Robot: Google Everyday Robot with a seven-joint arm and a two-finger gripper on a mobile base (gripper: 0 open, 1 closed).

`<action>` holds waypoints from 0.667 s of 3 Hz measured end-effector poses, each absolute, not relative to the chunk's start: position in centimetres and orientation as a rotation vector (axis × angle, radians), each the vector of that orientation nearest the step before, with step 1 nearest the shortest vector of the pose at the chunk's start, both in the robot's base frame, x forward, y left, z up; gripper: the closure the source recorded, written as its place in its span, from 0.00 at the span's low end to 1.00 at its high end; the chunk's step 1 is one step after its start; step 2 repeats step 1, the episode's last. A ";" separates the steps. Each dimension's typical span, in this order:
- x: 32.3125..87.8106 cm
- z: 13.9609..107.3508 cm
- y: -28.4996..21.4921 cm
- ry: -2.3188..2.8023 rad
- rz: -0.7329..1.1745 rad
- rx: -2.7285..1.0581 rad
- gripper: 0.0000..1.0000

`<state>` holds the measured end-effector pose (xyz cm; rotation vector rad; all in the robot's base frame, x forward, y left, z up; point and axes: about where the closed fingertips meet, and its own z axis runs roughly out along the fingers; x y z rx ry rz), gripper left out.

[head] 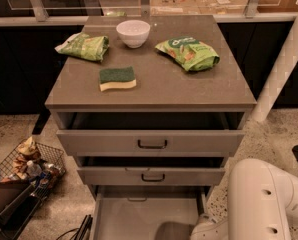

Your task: Open bottom drawer

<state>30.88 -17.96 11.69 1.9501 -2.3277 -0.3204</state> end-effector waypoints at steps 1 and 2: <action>30.9 11.7 -18.0 -2.328 -0.320 1.950 0.00; 30.9 11.7 -18.0 -2.328 -0.320 1.950 0.00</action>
Offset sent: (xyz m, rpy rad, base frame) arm 0.0000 0.0000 0.0000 0.0000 0.0000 0.0000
